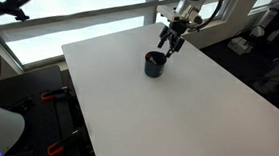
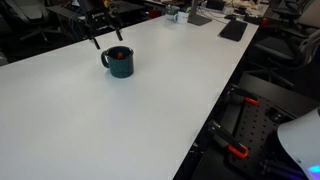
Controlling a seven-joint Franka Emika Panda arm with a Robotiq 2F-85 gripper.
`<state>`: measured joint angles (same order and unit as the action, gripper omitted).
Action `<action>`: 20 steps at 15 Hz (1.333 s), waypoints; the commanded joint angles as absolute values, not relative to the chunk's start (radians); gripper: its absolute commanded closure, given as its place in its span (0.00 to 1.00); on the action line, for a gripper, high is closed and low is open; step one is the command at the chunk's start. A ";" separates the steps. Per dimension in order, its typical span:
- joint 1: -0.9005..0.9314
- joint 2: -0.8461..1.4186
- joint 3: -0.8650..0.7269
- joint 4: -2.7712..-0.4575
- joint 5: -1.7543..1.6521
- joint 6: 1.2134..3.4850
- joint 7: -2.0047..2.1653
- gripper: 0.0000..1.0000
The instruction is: Take the marker out of the cup
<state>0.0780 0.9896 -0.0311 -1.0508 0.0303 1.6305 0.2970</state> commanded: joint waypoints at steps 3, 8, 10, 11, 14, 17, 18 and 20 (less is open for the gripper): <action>0.073 0.999 -0.028 -1.034 0.053 1.628 0.329 0.24; 0.074 0.976 -0.032 -1.066 0.049 1.639 0.333 0.20; 0.077 0.972 -0.032 -1.072 0.046 1.640 0.332 0.20; 0.081 0.965 -0.033 -1.083 0.043 1.649 0.333 0.21; 0.099 0.939 -0.033 -1.136 0.025 1.690 0.319 0.24; 0.130 0.924 -0.035 -1.196 -0.009 1.715 0.296 0.26; 0.138 0.919 -0.035 -1.214 -0.019 1.717 0.295 0.16; 0.150 0.906 -0.035 -1.255 -0.030 1.734 0.297 0.04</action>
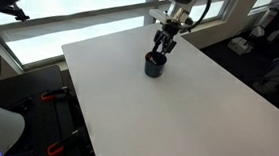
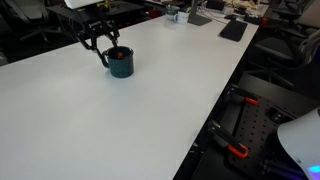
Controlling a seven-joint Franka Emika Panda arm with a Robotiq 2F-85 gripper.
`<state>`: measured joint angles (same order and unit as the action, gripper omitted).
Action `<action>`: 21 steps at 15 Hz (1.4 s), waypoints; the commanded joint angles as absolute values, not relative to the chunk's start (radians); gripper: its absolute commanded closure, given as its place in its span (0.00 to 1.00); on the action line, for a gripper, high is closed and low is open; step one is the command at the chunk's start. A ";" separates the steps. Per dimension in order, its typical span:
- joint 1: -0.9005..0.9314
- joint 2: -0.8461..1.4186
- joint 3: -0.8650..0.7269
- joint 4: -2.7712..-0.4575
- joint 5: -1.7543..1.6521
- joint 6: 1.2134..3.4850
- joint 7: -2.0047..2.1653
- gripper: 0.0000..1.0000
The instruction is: Take the marker out of the cup
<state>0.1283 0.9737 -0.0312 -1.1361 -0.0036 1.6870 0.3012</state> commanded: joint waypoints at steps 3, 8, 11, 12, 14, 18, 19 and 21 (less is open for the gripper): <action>0.156 0.886 -0.033 -1.311 -0.037 1.762 0.296 0.00; 0.146 0.862 -0.032 -1.365 -0.029 1.778 0.296 0.12; 0.138 0.881 -0.035 -1.335 -0.033 1.744 0.281 0.00; 0.141 0.915 -0.032 -1.297 -0.023 1.745 0.299 0.00; 0.138 0.917 -0.032 -1.296 -0.023 1.745 0.298 0.00; 0.147 0.917 -0.039 -1.296 -0.030 1.768 0.317 0.00; 0.152 0.899 -0.039 -1.314 -0.035 1.785 0.318 0.00; 0.163 0.863 -0.043 -1.349 -0.043 1.823 0.328 0.00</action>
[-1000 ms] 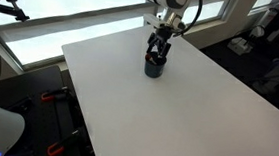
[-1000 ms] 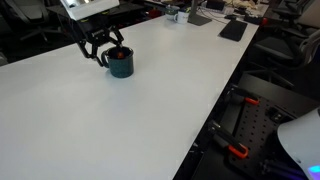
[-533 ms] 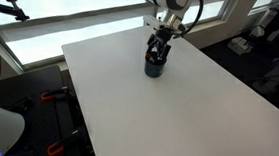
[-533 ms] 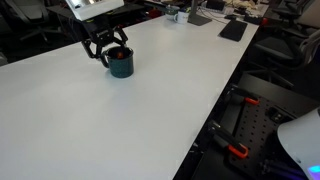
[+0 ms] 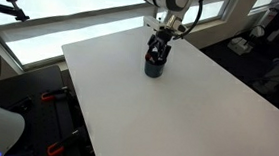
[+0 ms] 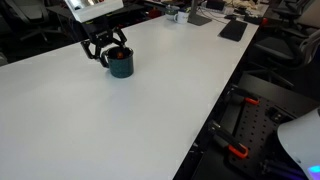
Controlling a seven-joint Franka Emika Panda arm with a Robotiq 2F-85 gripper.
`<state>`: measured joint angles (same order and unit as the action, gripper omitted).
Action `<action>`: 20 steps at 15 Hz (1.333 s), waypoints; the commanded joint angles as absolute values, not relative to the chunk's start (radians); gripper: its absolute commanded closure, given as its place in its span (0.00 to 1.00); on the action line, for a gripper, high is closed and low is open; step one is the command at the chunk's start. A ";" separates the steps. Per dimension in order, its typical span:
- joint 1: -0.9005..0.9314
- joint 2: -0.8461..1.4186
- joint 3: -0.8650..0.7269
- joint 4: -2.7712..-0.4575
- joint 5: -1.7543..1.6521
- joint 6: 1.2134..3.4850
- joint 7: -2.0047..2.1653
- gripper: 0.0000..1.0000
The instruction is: Take the marker out of the cup
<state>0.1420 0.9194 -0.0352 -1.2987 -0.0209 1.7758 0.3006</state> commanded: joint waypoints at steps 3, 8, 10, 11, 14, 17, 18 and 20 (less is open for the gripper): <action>0.173 0.808 -0.041 -1.394 -0.047 1.853 0.328 0.00; 0.177 0.688 -0.028 -1.512 -0.036 1.844 0.315 0.00; 0.171 0.646 -0.025 -1.564 -0.030 1.846 0.314 0.00; 0.168 0.626 -0.025 -1.592 -0.027 1.852 0.316 0.00; 0.153 0.571 -0.028 -1.677 -0.016 1.890 0.330 0.00; 0.129 0.536 -0.036 -1.753 0.010 1.986 0.367 0.00; 0.116 0.530 -0.036 -1.775 0.030 2.031 0.372 0.00; 0.098 0.523 -0.037 -1.810 0.063 2.118 0.390 0.00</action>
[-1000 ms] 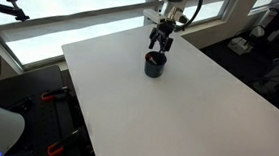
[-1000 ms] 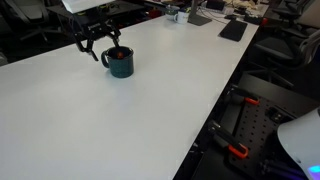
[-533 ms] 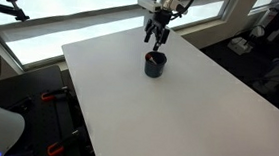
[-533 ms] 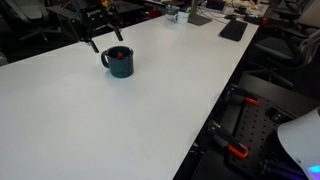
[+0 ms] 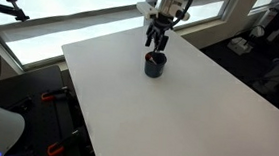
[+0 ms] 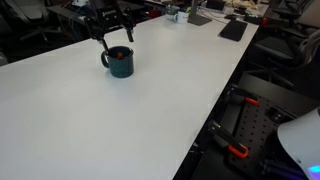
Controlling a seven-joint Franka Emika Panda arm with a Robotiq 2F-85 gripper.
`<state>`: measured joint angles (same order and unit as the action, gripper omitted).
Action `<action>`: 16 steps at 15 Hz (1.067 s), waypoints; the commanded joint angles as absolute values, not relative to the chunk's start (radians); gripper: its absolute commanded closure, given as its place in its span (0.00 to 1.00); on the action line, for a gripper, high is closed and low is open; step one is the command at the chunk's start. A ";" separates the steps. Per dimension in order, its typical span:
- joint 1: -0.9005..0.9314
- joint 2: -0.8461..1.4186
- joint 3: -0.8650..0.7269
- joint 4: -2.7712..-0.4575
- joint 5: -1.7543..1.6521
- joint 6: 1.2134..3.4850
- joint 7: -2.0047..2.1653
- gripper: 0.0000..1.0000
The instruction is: Take the marker out of the cup
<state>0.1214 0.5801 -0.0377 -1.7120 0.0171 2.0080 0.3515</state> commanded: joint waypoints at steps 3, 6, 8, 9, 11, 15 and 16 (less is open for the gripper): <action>0.080 0.529 -0.041 -1.840 0.092 2.209 0.393 0.15; 0.074 0.537 -0.044 -1.858 0.101 2.250 0.396 0.20; 0.075 0.539 -0.045 -1.865 0.104 2.260 0.398 0.18; 0.077 0.539 -0.046 -1.867 0.104 2.259 0.401 0.13; 0.077 0.541 -0.045 -1.866 0.103 2.253 0.409 0.14; 0.077 0.545 -0.045 -1.857 0.102 2.238 0.407 0.20; 0.077 0.546 -0.044 -1.855 0.103 2.235 0.406 0.27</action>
